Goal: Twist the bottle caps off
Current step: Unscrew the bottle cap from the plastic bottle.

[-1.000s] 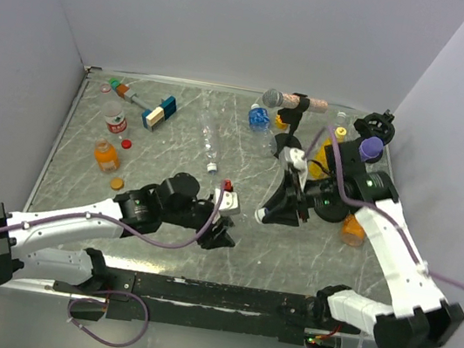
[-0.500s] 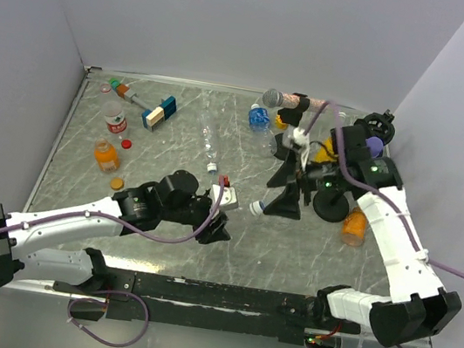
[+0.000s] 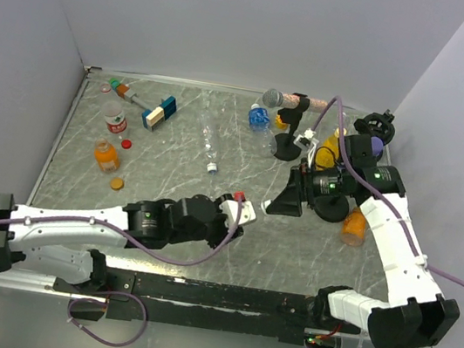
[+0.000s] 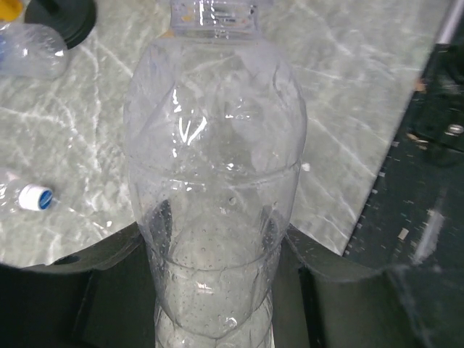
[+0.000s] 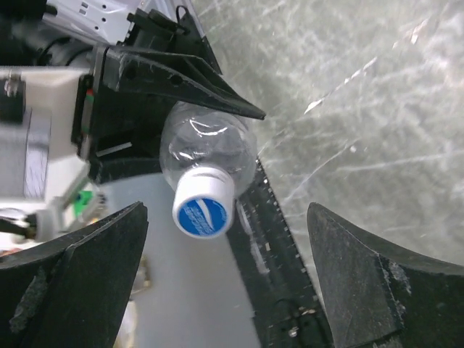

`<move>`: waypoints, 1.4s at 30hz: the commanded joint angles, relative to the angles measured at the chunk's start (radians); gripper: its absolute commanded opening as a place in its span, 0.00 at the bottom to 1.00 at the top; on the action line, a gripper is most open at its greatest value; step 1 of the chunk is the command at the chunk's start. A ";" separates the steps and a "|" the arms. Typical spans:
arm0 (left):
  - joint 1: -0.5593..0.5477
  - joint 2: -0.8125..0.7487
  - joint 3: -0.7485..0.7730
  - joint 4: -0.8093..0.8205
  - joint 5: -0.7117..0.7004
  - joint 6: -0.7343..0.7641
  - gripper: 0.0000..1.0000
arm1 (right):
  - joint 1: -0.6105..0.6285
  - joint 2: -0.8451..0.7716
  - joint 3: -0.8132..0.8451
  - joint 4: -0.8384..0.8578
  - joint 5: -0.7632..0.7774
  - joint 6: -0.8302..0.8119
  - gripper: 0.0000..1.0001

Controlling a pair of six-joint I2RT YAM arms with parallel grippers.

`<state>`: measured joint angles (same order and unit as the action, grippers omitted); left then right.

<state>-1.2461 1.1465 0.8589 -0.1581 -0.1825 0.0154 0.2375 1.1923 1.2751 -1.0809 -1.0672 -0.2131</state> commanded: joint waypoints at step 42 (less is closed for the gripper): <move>0.309 -0.059 -0.107 0.217 0.927 -0.175 0.18 | 0.189 -0.106 -0.062 0.066 -0.093 -0.608 0.13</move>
<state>-0.9691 1.1019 0.7235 -0.0113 0.6285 -0.1184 0.4183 1.0504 1.1984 -1.0206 -1.1381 -0.7216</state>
